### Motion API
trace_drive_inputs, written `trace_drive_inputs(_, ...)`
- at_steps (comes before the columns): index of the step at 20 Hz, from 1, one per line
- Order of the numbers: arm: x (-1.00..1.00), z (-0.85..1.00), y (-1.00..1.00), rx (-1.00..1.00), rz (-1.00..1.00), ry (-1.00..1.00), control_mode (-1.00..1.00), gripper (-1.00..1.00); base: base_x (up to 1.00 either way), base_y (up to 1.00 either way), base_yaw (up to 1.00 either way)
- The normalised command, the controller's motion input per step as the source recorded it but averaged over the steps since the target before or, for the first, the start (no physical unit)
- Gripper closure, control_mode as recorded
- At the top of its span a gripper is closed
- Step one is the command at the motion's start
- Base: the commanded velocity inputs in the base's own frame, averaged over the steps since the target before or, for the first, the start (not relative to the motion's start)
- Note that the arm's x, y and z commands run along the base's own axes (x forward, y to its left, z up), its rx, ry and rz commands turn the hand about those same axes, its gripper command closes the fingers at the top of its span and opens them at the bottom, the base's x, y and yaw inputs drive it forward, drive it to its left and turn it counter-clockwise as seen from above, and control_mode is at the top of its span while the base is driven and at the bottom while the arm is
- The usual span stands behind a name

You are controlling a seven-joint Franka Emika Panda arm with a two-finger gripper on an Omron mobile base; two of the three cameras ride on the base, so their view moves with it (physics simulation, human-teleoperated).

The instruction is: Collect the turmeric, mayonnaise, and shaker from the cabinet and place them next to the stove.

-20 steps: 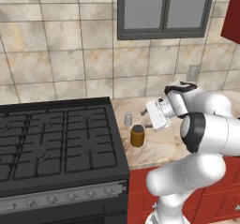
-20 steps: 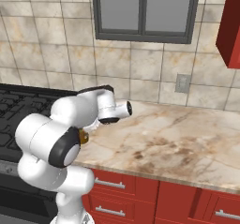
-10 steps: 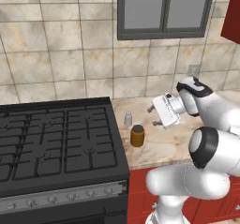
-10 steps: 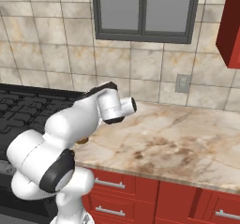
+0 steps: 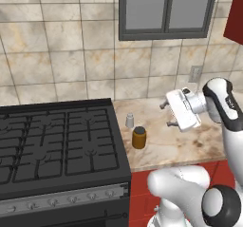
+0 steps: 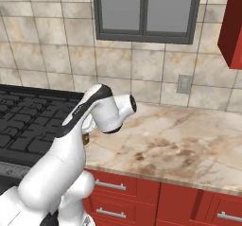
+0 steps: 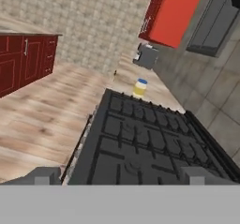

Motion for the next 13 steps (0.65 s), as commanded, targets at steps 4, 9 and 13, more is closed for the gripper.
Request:
trace_drive_inputs(4,-0.86,0.9,0.02,0.0,-0.02,-0.17,-1.0,-1.0,0.0,0.0,0.0)
trace_drive_inputs(9,-0.82,0.87,0.12,0.0,-0.03,-0.2,-1.0,-1.0,0.0,0.0,0.0)
trace_drive_inputs(13,-0.84,0.75,0.19,-0.05,-0.01,-0.22,-1.0,-1.0,0.0,0.0,0.0)
